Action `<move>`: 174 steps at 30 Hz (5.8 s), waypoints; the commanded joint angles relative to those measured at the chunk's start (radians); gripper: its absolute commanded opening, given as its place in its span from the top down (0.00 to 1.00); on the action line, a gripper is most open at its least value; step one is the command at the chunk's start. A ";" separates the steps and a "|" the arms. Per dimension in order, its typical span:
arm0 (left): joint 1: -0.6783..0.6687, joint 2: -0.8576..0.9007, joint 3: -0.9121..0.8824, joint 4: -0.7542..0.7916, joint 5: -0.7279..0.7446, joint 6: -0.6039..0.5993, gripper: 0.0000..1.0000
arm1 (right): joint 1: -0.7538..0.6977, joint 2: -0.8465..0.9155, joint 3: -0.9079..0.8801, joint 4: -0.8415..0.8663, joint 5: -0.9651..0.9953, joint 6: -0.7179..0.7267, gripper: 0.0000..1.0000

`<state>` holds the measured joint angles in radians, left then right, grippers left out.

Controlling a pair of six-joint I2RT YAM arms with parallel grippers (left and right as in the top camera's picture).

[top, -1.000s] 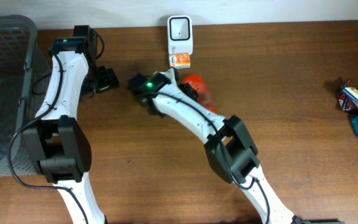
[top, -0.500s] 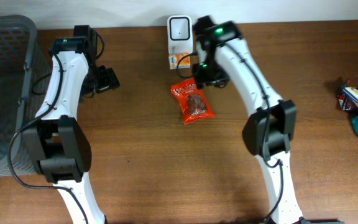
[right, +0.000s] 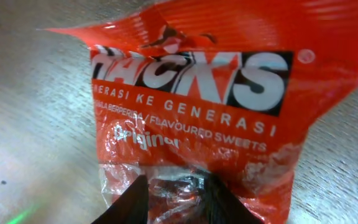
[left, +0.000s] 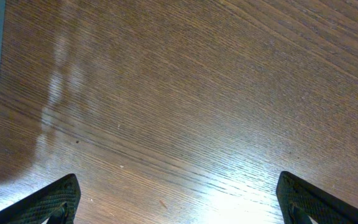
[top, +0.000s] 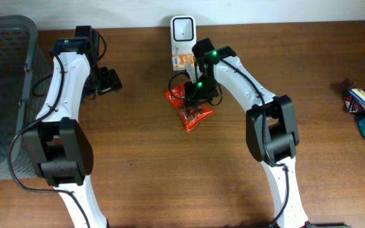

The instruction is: Scan the item barcode

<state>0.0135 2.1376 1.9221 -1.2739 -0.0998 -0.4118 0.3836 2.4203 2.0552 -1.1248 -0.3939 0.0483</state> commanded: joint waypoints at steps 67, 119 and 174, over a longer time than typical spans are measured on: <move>0.001 -0.006 -0.006 -0.001 0.014 0.000 0.01 | 0.016 0.080 0.272 0.741 0.563 -0.108 0.95; 0.001 -0.006 -0.006 -0.001 0.014 0.000 0.01 | 0.047 0.072 0.483 0.611 0.616 -0.123 0.96; 0.001 -0.006 -0.006 -0.001 0.014 0.000 0.01 | -0.672 -0.011 0.463 -0.109 0.827 0.383 0.96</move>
<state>0.0135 2.1376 1.9202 -1.2743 -0.0925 -0.4118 -0.2031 2.4119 2.5160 -1.2007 0.4282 0.3939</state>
